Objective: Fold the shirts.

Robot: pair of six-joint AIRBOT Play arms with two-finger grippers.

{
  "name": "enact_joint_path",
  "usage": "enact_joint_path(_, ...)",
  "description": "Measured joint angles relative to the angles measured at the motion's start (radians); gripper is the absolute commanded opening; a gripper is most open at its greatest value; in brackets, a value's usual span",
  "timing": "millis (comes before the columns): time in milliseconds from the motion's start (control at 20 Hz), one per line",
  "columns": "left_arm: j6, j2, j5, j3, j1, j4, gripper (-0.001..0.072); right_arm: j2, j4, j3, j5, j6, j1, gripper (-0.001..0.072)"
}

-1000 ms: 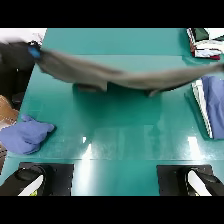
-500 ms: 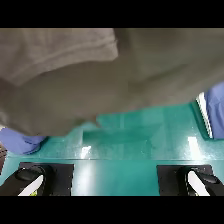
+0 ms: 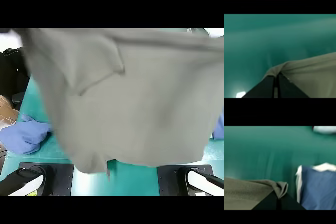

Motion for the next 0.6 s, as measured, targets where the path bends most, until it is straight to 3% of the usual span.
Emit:
enact_joint_path(150,0.031,-0.179,0.033,-0.097,0.002,0.016,0.0025,-0.165,-0.005,-0.092,0.015,0.001,0.0,0.0014)
enact_joint_path(300,0.041,-0.336,0.15,-0.134,0.023,0.017,0.0025,-0.319,0.021,-0.115,-0.048,0.001,0.001,0.0014)
enact_joint_path(600,0.004,-0.476,0.406,-0.153,0.1,-0.069,0.0025,-0.524,0.109,0.026,-0.2,0.03,0.003,0.0014)
